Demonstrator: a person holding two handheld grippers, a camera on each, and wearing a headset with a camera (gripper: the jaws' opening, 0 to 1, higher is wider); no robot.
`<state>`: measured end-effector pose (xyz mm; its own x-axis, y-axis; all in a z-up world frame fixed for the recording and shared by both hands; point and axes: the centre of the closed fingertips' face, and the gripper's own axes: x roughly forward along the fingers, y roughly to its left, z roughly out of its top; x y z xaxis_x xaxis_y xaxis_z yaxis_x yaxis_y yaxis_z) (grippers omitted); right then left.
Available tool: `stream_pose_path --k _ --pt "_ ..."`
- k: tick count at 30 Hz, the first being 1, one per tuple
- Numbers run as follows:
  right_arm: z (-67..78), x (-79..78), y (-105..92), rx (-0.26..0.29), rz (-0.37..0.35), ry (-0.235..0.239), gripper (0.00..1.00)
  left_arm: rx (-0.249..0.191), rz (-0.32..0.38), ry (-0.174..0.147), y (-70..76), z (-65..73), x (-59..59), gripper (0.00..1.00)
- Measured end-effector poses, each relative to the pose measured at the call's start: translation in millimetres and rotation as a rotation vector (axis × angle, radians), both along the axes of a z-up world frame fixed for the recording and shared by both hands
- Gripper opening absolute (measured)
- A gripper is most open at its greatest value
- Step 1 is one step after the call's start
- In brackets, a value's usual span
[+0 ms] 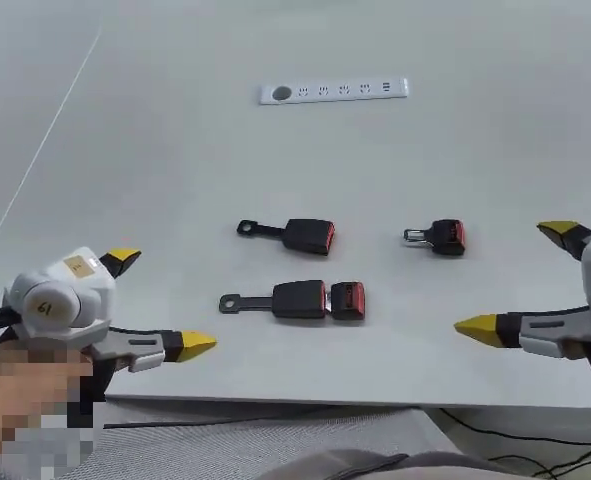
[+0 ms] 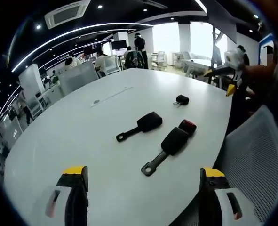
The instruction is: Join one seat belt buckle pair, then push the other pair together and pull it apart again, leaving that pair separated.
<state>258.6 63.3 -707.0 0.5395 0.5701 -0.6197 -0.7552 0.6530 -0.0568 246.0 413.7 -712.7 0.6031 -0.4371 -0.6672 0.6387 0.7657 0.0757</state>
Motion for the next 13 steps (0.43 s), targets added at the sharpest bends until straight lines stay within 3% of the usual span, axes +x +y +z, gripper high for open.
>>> stream_pose_path --k 13 --pt "-4.4 -1.0 0.1 0.013 -0.007 0.003 1.0 -0.001 0.002 0.001 1.1 -0.8 1.8 1.0"
